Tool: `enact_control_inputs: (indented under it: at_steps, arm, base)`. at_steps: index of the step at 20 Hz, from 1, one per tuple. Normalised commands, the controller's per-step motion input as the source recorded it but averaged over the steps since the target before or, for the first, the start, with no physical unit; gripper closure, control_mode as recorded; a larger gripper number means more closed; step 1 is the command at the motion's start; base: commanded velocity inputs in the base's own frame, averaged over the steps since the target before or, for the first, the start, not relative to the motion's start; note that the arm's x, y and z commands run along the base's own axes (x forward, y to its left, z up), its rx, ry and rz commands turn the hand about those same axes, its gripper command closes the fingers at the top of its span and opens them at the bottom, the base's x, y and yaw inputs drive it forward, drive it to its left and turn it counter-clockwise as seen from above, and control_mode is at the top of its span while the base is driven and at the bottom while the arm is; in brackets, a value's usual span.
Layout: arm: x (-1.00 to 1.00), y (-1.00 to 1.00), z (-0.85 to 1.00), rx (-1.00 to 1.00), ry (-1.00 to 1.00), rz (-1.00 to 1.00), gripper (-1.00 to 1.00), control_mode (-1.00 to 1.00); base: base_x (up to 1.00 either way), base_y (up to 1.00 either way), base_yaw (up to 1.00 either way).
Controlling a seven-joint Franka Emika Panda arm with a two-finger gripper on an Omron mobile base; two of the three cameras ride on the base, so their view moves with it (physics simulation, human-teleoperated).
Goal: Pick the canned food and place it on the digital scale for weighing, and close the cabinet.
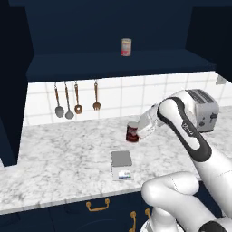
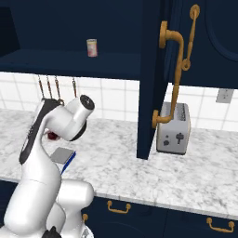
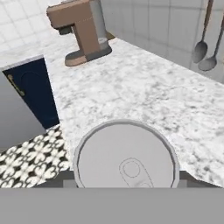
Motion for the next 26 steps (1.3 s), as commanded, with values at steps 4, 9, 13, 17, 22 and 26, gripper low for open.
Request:
enact_control_inputs:
  at_steps: [4, 9, 13, 17, 22, 26]
  arm:
    - [0.51, -0.01, -0.96, -0.09, -0.04, 0.48, 1.00, -1.00]
    - [0.11, 0.00, -0.71, -0.07, -0.19, 0.21, 1.00, -1.00]
    - [0.45, 0.24, -0.64, 0.00, -0.08, 0.00, 1.00, -1.00]
    - [0.46, 0.19, -0.23, 0.00, -0.01, 0.00, 1.00, -1.00]
    - [0.47, 0.10, -0.36, 0.00, 0.00, 0.00, 1.00, -1.00]
    - [0.39, 0.16, -0.46, 0.00, 0.00, 0.00, 1.00, -1.00]
  base:
    - [0.00, 0.00, 0.00]
    - [0.00, 0.00, 0.00]
    - [0.00, 0.00, 0.00]
    - [0.00, 0.00, 0.00]
    - [0.00, 0.00, 0.00]
    - [0.00, 0.00, 0.00]
